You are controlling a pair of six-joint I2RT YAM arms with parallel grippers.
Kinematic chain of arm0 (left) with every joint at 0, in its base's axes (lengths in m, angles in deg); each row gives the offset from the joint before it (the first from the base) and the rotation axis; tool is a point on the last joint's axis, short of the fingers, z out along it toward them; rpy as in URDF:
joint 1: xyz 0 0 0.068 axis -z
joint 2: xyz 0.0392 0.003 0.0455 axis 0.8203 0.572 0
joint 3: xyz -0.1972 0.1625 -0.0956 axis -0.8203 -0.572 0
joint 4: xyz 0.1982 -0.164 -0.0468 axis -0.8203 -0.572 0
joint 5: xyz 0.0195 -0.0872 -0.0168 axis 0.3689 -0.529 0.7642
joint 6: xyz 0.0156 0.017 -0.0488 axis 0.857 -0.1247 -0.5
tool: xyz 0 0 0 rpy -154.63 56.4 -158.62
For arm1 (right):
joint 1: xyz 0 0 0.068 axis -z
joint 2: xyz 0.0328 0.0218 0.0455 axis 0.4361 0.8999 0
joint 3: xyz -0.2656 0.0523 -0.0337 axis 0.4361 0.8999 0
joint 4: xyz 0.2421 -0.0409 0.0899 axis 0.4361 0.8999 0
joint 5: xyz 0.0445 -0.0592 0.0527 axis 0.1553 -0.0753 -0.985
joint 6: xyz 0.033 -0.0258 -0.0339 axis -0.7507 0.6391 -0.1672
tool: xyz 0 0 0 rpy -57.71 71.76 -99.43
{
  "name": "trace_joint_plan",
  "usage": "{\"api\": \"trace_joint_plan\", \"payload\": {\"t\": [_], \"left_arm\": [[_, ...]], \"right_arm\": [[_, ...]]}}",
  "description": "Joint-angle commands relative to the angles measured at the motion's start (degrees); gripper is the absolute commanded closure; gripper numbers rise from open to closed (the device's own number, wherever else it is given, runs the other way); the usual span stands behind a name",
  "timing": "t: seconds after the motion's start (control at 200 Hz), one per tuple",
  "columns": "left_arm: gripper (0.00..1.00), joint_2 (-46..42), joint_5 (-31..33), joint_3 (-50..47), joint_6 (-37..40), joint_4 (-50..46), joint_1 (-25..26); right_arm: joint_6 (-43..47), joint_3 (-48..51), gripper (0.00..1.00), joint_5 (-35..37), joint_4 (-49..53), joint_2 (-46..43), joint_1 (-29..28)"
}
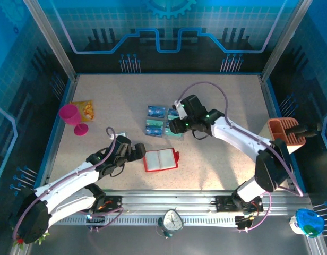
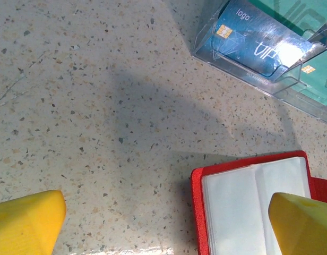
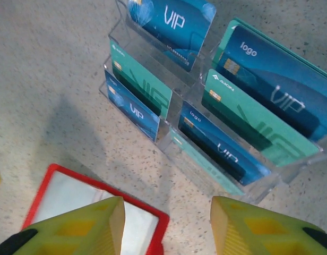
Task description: Put the credit cards into the card holder
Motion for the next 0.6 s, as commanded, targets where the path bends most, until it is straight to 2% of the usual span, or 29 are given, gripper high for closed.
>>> {"api": "trace_joint_plan", "payload": {"t": [0.0,0.4,0.59], "left_arm": [[0.01,0.6,-0.3,2.1,0.8,-0.5,-0.3],[0.01,0.2,2.1,2.1,-0.9,-2.8,-0.5],[0.01,-1.2,2.7,2.0,-1.3,-3.7,-0.7]], "right_arm": [[8.0,-5.3,0.53,1.7,6.4,5.2,-1.7],[15.2,-24.5,0.59,7.5,12.9,23.5,-8.3],[17.1,-32.3,0.63,9.2,15.8,29.9,-9.2]]}}
